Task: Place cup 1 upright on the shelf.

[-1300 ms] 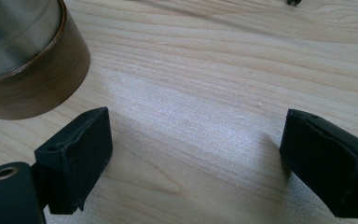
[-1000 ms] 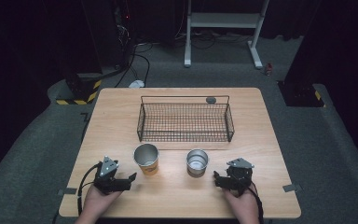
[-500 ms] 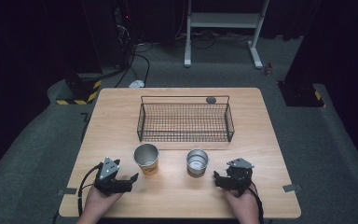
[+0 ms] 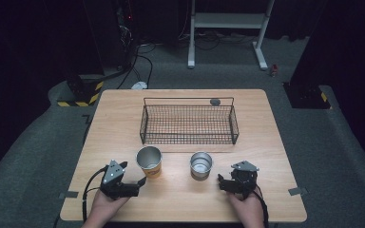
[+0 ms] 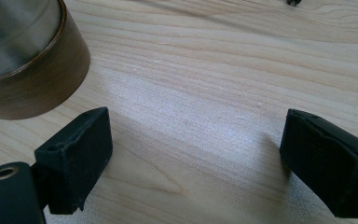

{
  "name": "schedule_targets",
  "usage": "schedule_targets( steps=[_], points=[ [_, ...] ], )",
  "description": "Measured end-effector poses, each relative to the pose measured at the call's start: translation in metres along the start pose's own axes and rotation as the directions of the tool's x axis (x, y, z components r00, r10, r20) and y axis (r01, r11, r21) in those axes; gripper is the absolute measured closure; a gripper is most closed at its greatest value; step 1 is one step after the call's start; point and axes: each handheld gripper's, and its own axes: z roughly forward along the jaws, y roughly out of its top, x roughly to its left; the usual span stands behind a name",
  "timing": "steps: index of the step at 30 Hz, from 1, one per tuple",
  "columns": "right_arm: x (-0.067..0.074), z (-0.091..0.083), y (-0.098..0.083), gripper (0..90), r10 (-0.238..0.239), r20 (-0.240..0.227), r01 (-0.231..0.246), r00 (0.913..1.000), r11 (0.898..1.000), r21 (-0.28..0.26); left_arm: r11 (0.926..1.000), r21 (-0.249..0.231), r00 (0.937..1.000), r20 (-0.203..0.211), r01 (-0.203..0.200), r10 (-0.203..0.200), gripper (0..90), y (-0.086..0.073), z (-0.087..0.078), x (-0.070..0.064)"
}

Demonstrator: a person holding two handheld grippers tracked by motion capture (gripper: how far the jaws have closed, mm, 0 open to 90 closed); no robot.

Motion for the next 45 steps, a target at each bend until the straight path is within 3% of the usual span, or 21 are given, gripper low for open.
schedule_targets(
  steps=[15, 23, 29, 34, 39, 45],
  points=[
    [0.000, 0.000, 0.000, 9.2, -0.001, -0.002, 0.001, 1.0000, 1.000, 0.000, 0.9990, -0.042, 0.9991, 0.039, 0.016, -0.014, 1.1, 0.007, 0.006, -0.005],
    [0.000, -0.001, 0.000, 9.3, -0.002, -0.003, 0.002, 1.0000, 1.000, 0.003, 0.9998, 0.002, 0.9989, 0.041, -0.022, 0.022, 0.8, 0.014, 0.014, -0.004],
    [0.000, 0.000, 0.000, 9.3, -0.003, -0.004, 0.003, 1.0000, 1.000, 0.002, 1.0000, -0.001, 0.9983, 0.057, 0.005, -0.004, 0.8, 0.017, 0.026, -0.008],
    [0.000, 0.000, 0.000, 9.3, -0.003, -0.004, 0.003, 1.0000, 1.000, 0.002, 1.0000, -0.001, 0.9977, 0.067, -0.001, 0.001, 1.8, 0.021, 0.032, -0.010],
    [0.000, -0.001, 0.000, 9.4, -0.002, -0.003, 0.002, 1.0000, 1.000, 0.003, 0.9990, -0.029, 0.9961, 0.083, 0.034, -0.031, 2.1, 0.023, 0.036, -0.008],
    [0.000, 0.000, 0.000, 9.3, -0.002, -0.002, 0.002, 1.0000, 1.000, 0.001, 0.9972, -0.066, 0.9940, 0.106, 0.033, -0.026, 2.4, 0.025, 0.040, -0.009]
  ],
)
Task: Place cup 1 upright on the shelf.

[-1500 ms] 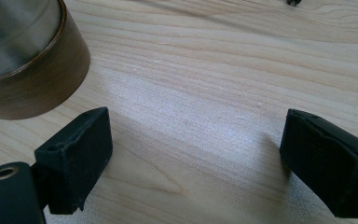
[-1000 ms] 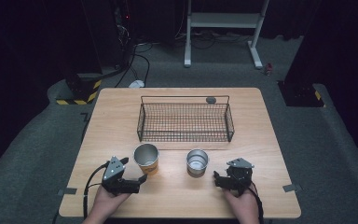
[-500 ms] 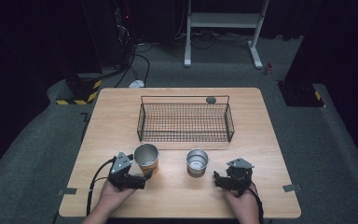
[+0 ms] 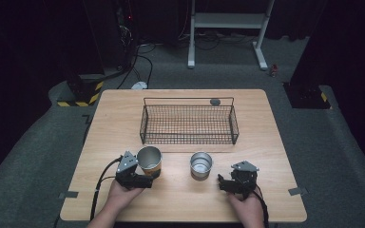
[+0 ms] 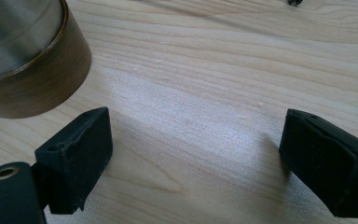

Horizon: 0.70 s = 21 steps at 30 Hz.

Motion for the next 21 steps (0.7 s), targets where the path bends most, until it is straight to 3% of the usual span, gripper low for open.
schedule_targets(
  steps=[8, 12, 21],
  points=[
    [0.0001, 0.0000, 0.0000, 9.4, 0.000, 0.000, 0.000, 1.0000, 1.000, 0.000, 0.9985, -0.029, 0.9981, -0.041, -0.046, 0.045, 3.8, 0.0026, -0.0007, -0.0004],
    [0.0001, 0.0000, 0.0000, 9.4, 0.000, 0.001, 0.000, 1.0000, 1.000, 0.000, 0.9983, -0.050, 0.9992, -0.030, -0.028, 0.026, 5.0, 0.0038, -0.0018, 0.0000],
    [-0.0001, 0.0000, 0.0000, 9.4, 0.000, -0.001, 0.000, 1.0000, 1.000, 0.000, 0.9961, -0.072, 0.9971, -0.061, -0.050, 0.046, 11.5, 0.0023, -0.0035, -0.0017]
  ],
)
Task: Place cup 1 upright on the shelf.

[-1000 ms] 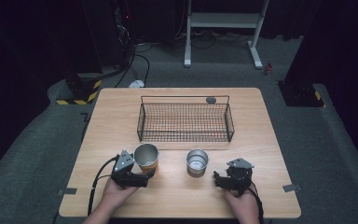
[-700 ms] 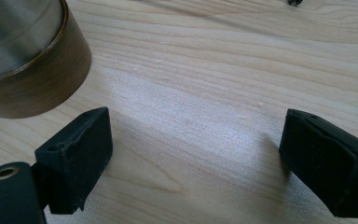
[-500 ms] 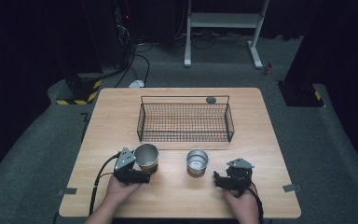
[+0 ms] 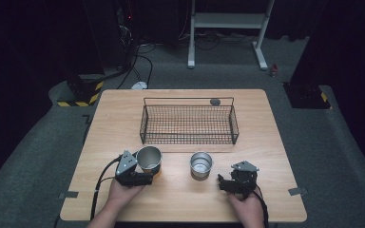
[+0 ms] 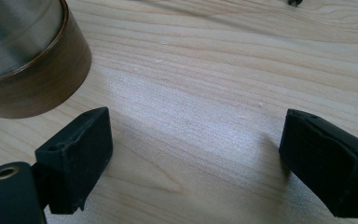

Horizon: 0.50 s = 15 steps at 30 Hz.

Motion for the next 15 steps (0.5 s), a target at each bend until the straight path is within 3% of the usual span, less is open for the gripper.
schedule_targets(
  steps=[15],
  points=[
    [0.0000, 0.0000, 0.0000, 9.4, 0.000, 0.000, 0.000, 1.0000, 1.000, 0.000, 0.9998, -0.018, 0.9998, -0.019, -0.002, 0.001, 12.9, -0.0003, -0.0037, -0.0023]
  ],
)
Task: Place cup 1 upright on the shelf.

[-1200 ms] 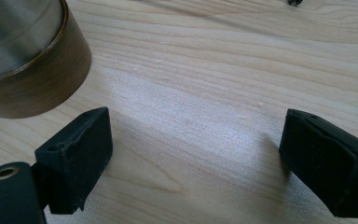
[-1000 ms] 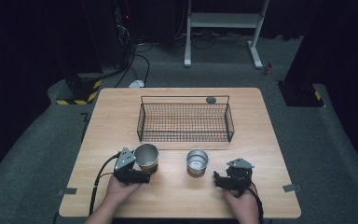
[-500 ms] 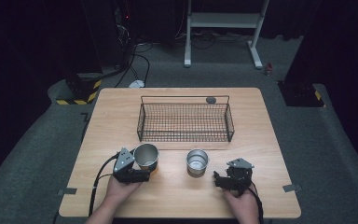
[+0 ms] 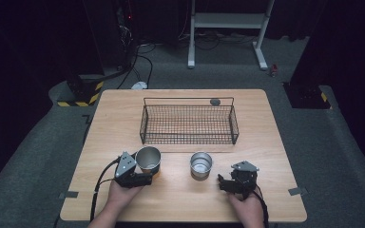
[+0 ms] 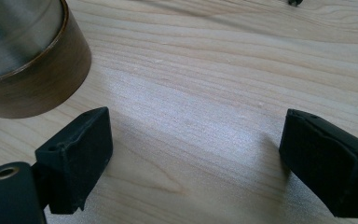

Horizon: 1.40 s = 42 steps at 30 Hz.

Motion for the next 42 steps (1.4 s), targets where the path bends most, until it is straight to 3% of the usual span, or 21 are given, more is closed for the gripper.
schedule_targets(
  steps=[20, 28, 32, 42],
  points=[
    [0.000, 0.000, 0.000, 9.4, 0.000, 0.000, 0.000, 1.0000, 1.000, 0.000, 0.9988, -0.036, 0.9994, 0.009, 0.034, -0.034, 13.1, 0.005, -0.010, 0.004],
    [0.000, 0.000, 0.000, 9.4, 0.000, 0.000, 0.000, 1.0000, 1.000, 0.000, 0.9990, -0.024, 0.9992, 0.012, 0.038, -0.037, 13.0, 0.009, -0.010, 0.004],
    [0.000, 0.000, 0.000, 9.4, -0.001, 0.000, 0.001, 1.0000, 1.000, 0.000, 0.9995, -0.014, 0.9996, 0.000, 0.027, -0.027, 13.0, 0.014, -0.011, 0.004],
    [0.000, 0.000, 0.000, 9.0, -0.004, -0.003, 0.004, 1.0000, 1.000, 0.000, 0.9988, -0.020, 0.9987, -0.027, 0.044, -0.045, 13.0, 0.024, -0.012, 0.005]
  ],
)
